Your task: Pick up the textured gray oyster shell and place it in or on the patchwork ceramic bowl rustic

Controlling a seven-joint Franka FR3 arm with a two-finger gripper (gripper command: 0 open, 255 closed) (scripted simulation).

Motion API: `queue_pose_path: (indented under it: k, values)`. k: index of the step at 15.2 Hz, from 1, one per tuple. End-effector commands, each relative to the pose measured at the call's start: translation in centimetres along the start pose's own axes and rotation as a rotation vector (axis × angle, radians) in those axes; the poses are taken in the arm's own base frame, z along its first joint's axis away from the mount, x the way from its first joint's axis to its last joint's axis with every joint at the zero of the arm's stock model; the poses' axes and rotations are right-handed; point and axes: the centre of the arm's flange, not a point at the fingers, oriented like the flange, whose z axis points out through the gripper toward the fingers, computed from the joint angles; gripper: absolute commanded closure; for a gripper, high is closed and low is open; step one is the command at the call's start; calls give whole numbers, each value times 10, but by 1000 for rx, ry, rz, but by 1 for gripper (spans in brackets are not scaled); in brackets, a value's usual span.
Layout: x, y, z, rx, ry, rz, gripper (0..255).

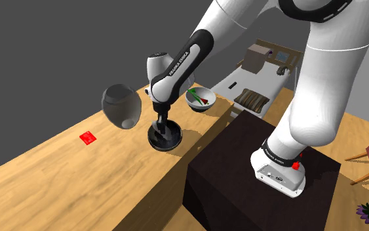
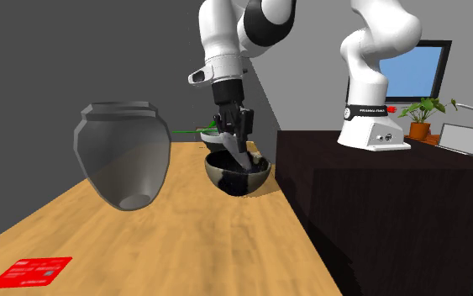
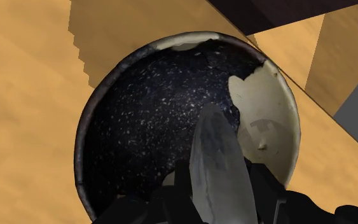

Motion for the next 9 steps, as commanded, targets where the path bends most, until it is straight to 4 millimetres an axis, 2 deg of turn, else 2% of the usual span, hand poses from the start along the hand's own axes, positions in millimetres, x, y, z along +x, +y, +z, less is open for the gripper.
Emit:
queue_pose_path:
  k: [1, 8, 9]
  values:
    - [1, 1, 7, 0, 1, 0, 255]
    - [1, 1, 7, 0, 1, 0, 255]
    - [1, 1, 7, 0, 1, 0, 0]
